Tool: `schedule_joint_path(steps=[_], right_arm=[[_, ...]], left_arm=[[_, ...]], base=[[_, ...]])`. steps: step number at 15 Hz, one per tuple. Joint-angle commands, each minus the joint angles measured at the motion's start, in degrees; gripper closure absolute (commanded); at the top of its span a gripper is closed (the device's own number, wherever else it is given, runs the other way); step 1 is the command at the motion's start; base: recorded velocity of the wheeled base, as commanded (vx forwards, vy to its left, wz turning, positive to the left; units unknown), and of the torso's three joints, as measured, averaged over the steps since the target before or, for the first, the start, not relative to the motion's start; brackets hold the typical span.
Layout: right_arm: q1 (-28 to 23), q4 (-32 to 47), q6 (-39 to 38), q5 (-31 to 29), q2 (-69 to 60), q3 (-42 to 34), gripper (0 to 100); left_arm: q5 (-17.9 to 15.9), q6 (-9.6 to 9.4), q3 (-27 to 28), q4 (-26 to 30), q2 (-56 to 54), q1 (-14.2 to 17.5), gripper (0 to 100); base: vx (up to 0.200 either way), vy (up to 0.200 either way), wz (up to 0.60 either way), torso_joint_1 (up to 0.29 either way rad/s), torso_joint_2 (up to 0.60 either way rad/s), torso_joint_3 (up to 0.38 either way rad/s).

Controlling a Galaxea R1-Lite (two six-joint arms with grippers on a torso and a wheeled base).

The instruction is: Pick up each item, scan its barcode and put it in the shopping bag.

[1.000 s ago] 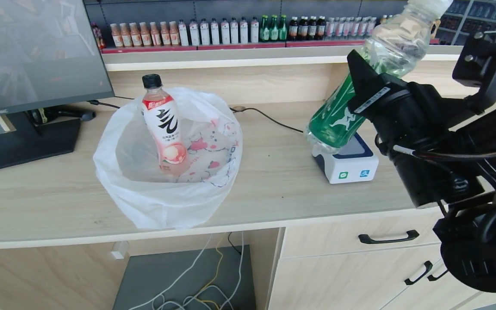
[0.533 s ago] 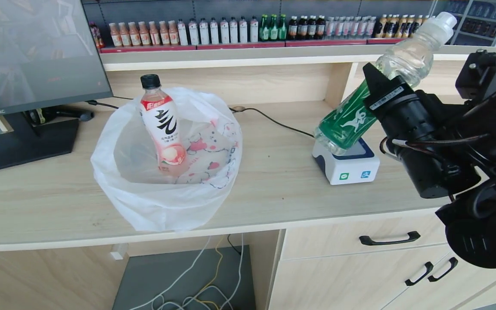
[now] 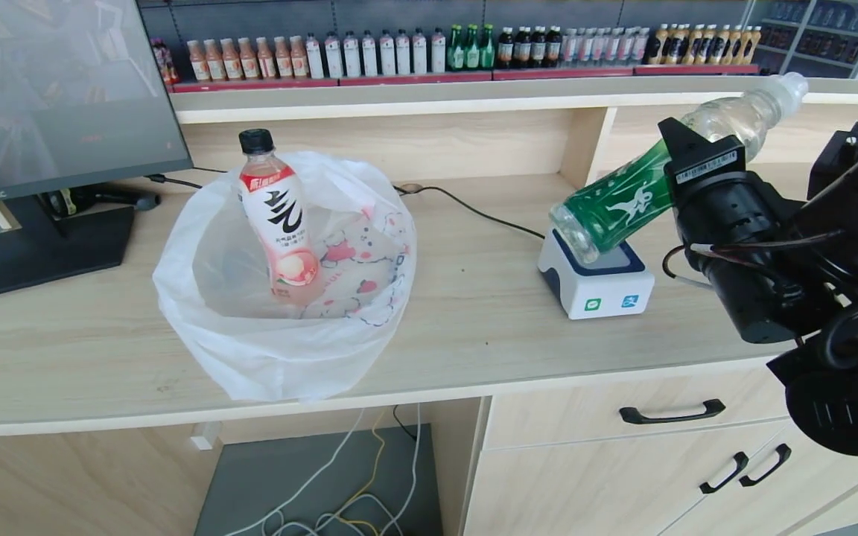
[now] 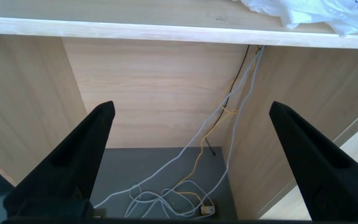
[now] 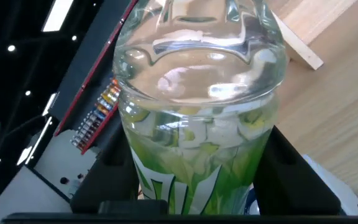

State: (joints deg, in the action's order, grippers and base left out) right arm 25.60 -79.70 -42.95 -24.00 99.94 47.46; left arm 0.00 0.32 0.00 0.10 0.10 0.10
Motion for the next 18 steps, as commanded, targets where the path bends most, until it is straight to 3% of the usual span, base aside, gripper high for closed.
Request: schedule_joint_path(steps=[1,9,18], right_arm=[[-2.31,-0.01,-2.05,0.01,0.17,-0.35,100],[-4.51,0.25,-12.78,-0.17,3.07,-1.4,100],[-4.77,0.16,-19.28,-0.25,4.04,-1.32,100]], left_arm=[[0.0,0.12,0.0,-0.01,-0.01,-0.01,0],[0.0,0.03,0.0,-0.01,-0.01,-0.01,0],[0.0,0.03,0.0,-0.01,-0.01,-0.01,0]], base=[[0.0,0.0,0.0,0.0,0.0,0.0],[0.0,0.0,0.0,0.0,0.0,0.0],[0.0,0.0,0.0,0.0,0.0,0.0]])
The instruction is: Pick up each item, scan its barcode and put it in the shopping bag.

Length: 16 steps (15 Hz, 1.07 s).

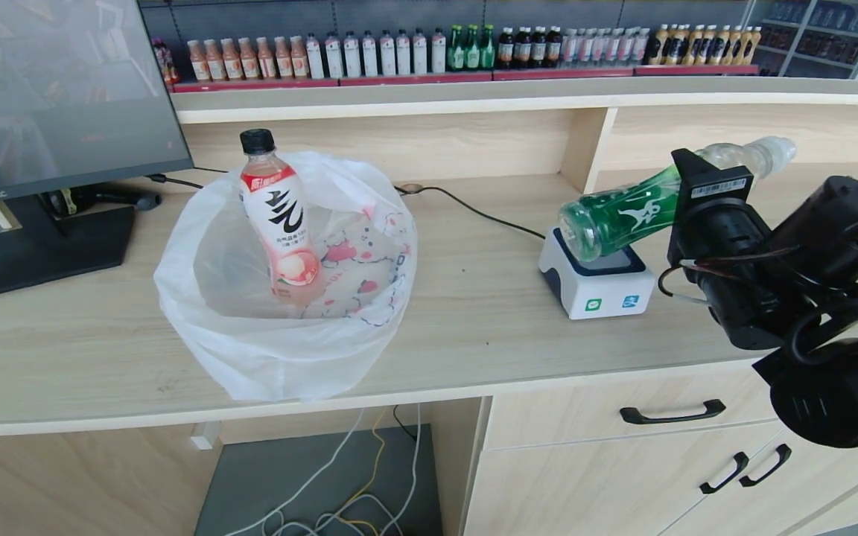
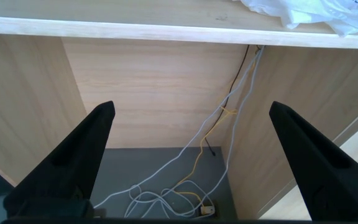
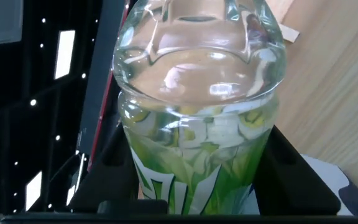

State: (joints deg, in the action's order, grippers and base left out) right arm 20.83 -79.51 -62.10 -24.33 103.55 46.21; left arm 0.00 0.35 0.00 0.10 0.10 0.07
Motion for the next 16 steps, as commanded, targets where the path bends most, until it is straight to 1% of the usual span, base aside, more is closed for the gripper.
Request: schedule_joint_path(steps=[1,3,6,16], right_arm=[[-0.27,-0.12,-0.92,0.07,0.96,0.1,100],[-0.62,-0.03,-3.99,0.07,0.96,0.02,100],[-0.71,-0.03,-5.84,0.07,1.39,-0.34,100],[-2.9,-0.3,-6.81,0.07,3.15,-0.78,100]], left_arm=[[0.0,0.0,0.0,-0.01,-0.01,0.01,0],[0.0,0.0,0.0,-0.01,-0.01,0.01,0],[0.0,0.09,0.0,-0.01,-0.01,0.01,0],[0.0,0.0,0.0,-0.01,-0.01,0.01,0]], base=[[0.0,0.0,0.0,0.0,0.0,0.0],[0.0,0.0,0.0,0.0,0.0,0.0],[0.0,0.0,0.0,0.0,0.0,0.0],[0.0,0.0,0.0,0.0,0.0,0.0]])
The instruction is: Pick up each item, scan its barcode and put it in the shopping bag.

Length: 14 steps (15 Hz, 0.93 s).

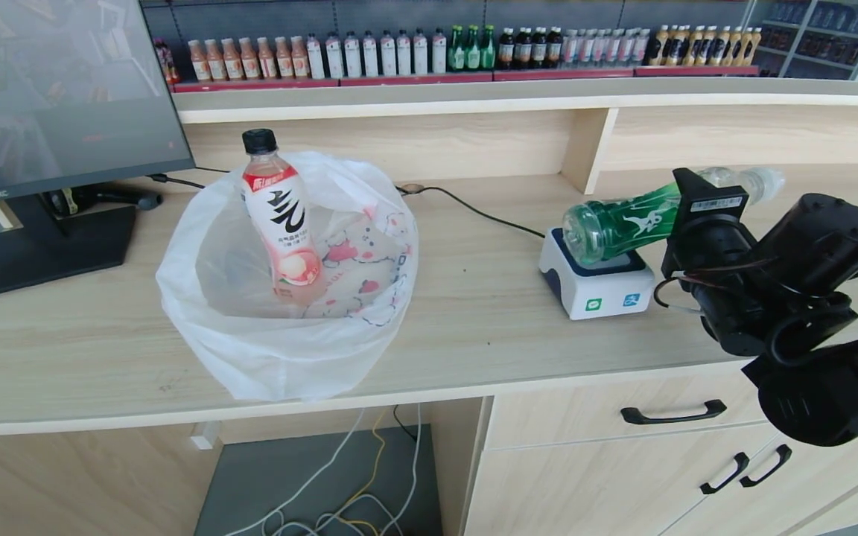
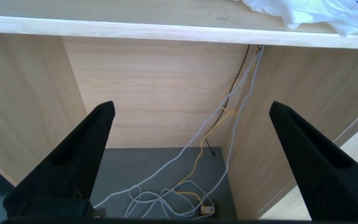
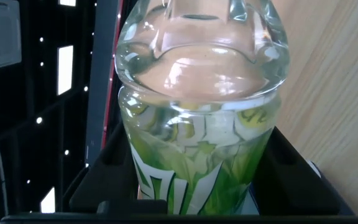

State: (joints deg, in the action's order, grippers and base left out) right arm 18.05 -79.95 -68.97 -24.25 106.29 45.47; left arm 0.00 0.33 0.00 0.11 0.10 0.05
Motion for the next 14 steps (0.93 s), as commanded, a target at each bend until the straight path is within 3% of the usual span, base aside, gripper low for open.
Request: schedule_joint_path(steps=[1,14], right_arm=[[-0.12,0.14,0.07,-0.01,0.41,-0.12,100],[-0.12,0.14,0.6,-0.1,0.06,0.14,100]], left_arm=[[0.0,0.02,0.0,-0.02,-0.01,0.04,0],[0.0,0.02,0.0,-0.02,-0.01,-0.05,0]], base=[[0.0,0.0,0.0,0.0,0.0,0.0],[0.0,0.0,0.0,0.0,0.0,0.0]])
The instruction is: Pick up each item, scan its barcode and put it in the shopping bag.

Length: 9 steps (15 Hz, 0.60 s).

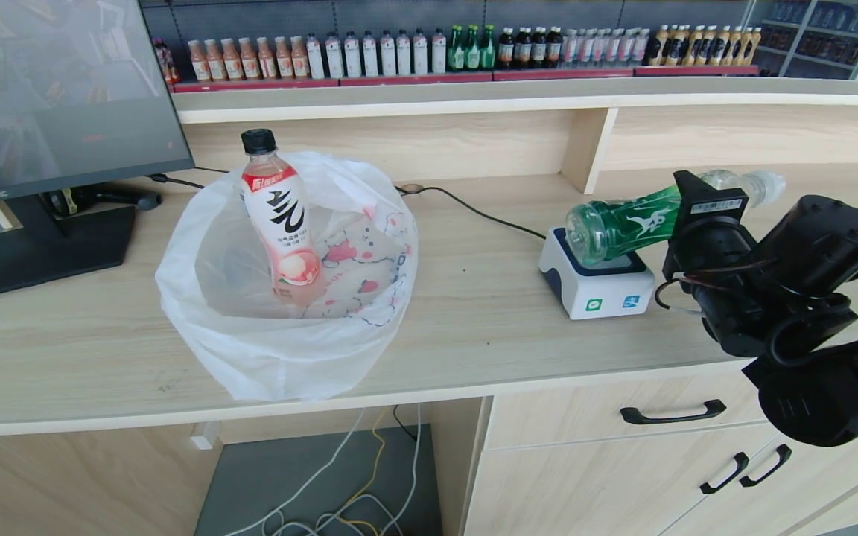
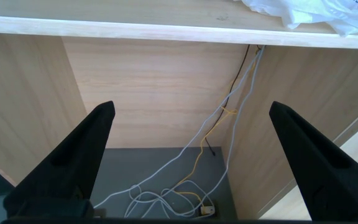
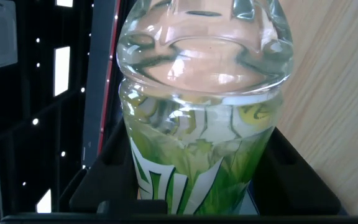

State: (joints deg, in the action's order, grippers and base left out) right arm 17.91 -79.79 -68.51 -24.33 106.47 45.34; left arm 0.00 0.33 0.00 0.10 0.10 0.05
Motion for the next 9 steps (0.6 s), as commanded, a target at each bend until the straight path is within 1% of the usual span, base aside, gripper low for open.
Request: schedule_joint_path(steps=[1,3,5,6,8,9], right_arm=[[0.02,-0.02,0.48,0.07,-0.3,0.81,100],[0.99,1.83,2.15,0.87,-2.67,5.73,100],[1.69,3.67,5.93,1.31,-2.67,9.95,100],[2.83,4.47,7.95,1.39,-2.67,11.7,100],[3.98,4.64,12.09,3.41,-2.76,12.14,100],[4.77,4.55,16.83,5.26,-3.11,12.23,100]], left_arm=[[0.0,0.02,0.0,-0.01,-0.01,0.04,0],[0.0,0.11,0.0,-0.01,-0.01,0.04,0],[0.0,0.02,0.0,-0.01,-0.01,0.04,0],[0.0,0.02,0.0,-0.01,-0.01,0.04,0],[0.0,0.02,0.0,-0.01,-0.01,0.04,0],[0.0,0.02,0.0,-0.01,-0.01,0.04,0]], base=[[0.0,0.0,0.0,0.0,0.0,0.0],[0.0,0.0,0.0,0.0,0.0,0.0],[0.0,0.0,0.0,0.0,0.0,0.0],[0.0,0.0,0.0,0.0,0.0,0.0],[0.0,0.0,0.0,0.0,0.0,0.0],[0.0,0.0,0.0,0.0,0.0,0.0]])
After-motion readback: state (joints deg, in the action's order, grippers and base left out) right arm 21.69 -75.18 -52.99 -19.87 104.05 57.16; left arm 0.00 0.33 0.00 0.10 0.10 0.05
